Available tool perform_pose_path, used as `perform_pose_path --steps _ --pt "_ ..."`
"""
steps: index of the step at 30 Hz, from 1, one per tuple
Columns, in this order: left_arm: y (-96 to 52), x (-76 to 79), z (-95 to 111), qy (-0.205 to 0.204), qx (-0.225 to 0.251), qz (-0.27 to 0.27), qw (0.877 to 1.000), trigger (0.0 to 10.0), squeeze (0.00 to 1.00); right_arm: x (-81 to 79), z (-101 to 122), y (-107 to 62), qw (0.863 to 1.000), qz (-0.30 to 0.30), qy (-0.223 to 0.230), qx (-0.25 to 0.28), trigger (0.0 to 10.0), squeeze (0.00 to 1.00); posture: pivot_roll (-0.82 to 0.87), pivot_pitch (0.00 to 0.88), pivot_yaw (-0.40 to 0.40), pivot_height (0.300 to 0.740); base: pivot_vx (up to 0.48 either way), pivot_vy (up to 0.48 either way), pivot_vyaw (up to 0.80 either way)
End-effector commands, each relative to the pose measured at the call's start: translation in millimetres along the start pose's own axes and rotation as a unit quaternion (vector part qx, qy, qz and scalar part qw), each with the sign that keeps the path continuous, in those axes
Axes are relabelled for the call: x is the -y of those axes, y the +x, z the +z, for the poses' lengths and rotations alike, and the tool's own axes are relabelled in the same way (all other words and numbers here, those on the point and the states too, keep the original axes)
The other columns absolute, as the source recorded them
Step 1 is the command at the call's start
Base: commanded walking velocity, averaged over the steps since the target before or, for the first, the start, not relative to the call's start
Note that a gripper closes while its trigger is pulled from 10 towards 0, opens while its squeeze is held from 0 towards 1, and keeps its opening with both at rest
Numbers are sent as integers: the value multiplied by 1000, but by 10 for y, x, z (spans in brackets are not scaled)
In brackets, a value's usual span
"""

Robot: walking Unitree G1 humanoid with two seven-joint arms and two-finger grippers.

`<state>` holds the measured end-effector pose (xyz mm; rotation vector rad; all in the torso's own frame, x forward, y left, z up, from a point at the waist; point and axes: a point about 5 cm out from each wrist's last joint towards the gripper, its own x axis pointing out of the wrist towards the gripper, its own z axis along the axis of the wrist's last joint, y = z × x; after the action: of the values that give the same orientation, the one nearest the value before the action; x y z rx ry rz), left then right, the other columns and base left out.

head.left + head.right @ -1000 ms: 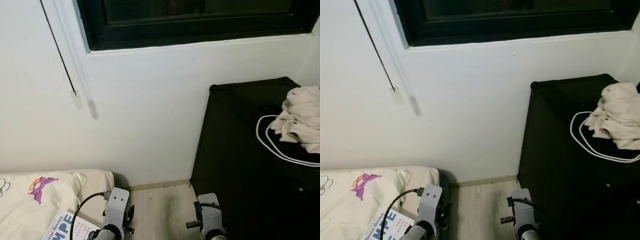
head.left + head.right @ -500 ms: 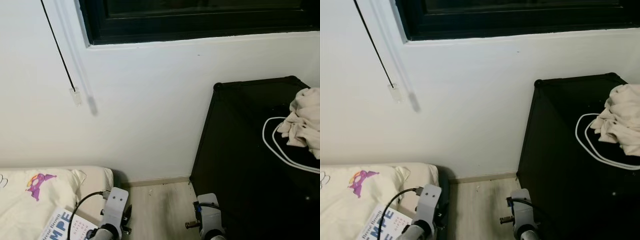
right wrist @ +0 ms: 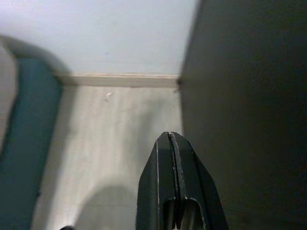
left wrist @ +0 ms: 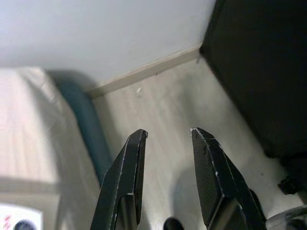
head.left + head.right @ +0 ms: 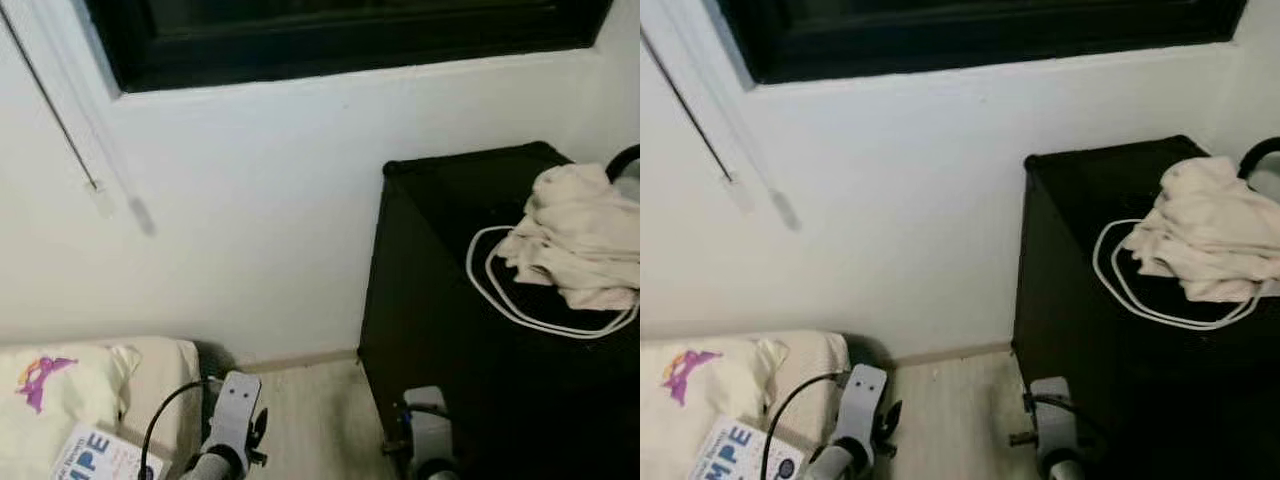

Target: Clean up the room

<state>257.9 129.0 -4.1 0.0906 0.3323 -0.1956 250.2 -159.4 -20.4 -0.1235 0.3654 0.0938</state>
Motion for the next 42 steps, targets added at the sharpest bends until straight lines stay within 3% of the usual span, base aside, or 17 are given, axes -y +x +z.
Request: perform_pose_path --steps 1,9,42 --pt "-41 -20 -74 4 -13 6 1000 10000 0 0 -77 -32 1000 -2 7 -17 10000 0 -53 141 40 740 0 0 0" --pt "-42 11 -58 8 -4 -1 1000 10000 0 -6 -84 -30 1000 7 -16 -22 10000 0 -53 141 39 740 0 0 0" --pt "-30 122 -41 12 -2 -43 999 10000 0 0 -48 -11 1000 -1 -16 -16 10000 0 -57 132 47 740 0 0 800"
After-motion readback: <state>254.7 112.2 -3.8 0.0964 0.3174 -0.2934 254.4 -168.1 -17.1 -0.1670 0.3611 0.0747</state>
